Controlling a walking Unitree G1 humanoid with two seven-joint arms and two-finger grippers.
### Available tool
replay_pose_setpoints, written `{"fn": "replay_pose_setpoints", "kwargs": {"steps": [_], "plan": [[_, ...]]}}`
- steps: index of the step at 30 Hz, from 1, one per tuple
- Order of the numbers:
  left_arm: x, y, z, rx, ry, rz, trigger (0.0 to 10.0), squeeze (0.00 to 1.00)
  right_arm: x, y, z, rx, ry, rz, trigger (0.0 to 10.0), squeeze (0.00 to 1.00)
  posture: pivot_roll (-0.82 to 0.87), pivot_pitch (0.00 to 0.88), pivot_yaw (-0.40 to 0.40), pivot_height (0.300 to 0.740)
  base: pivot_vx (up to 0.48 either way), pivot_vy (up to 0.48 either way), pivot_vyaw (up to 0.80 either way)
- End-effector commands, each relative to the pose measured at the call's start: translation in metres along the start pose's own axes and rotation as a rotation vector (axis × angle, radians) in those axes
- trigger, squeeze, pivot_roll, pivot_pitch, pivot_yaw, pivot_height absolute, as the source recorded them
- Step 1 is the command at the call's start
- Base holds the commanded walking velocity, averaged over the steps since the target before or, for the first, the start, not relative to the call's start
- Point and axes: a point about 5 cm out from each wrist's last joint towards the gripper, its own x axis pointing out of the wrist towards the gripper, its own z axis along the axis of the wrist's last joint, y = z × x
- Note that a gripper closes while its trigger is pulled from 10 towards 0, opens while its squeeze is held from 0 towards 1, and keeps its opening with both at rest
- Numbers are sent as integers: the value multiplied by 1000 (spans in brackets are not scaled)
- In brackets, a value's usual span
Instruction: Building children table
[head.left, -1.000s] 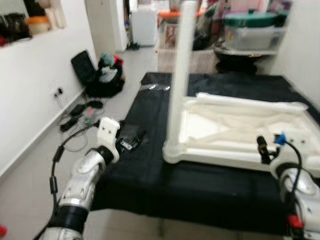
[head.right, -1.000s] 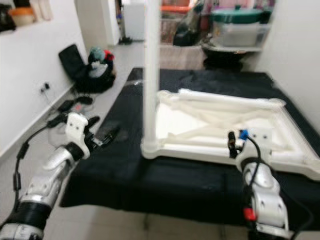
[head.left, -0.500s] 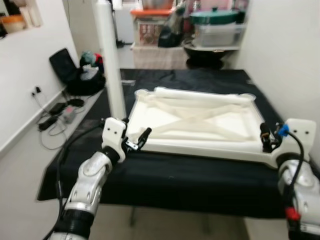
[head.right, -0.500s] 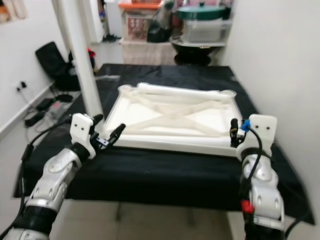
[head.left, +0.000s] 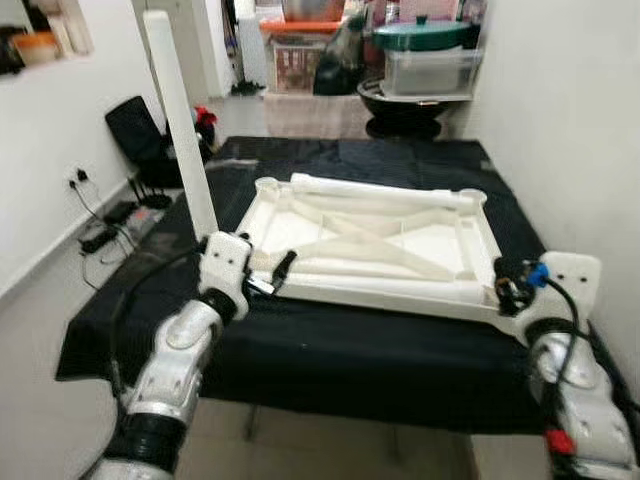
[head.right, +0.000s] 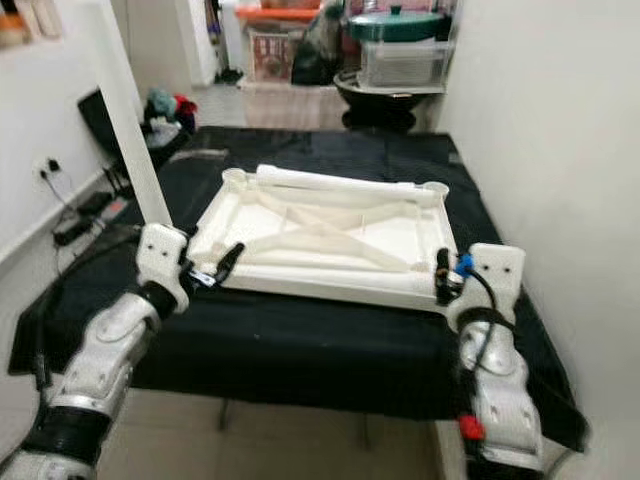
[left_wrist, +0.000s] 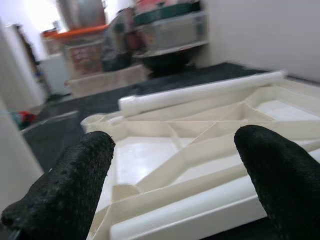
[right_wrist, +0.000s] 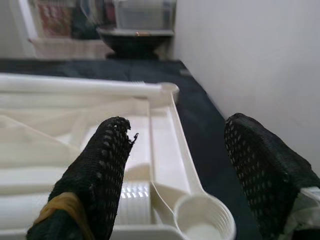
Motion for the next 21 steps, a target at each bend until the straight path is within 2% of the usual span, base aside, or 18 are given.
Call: {"fn": "replay_pose_setpoints", "kwargs": {"steps": [1,5,9,16,17,18,20,21], "plan": [[-1,0,0,15,6,2,10000,0,-1,3,-2,-14,1,2,10000,0,31,0,-40,740,0,-375,0],[-7,-7,-1,19,19,-18,10000,0,-2,4,-2,-32,-6,12,10000,0,29,0,-35,740,0,-333,0],[-22,-11,-10,76,58,-42,10000,0,-3,3,1,-49,-17,13,10000,0,30,0,-36,740,0,-78,0],[-24,-11,-12,79,62,-25,10000,0,-4,8,0,-47,-16,17,10000,0,34,0,-37,740,0,0,0],[-26,-5,-8,69,58,29,10000,0,-6,13,1,-42,-20,26,10000,0,36,0,-27,740,0,0,0],[-26,-5,-8,69,58,29,10000,0,-6,13,1,-42,-20,26,10000,0,36,0,-27,740,0,0,0],[-30,-3,-8,74,68,49,10000,0,-7,15,1,-42,-20,31,10000,0,38,0,-26,740,0,0,0],[-43,-1,-11,103,92,67,10000,0,-9,16,1,-43,-20,38,10000,0,41,0,-24,740,0,0,0]]}}
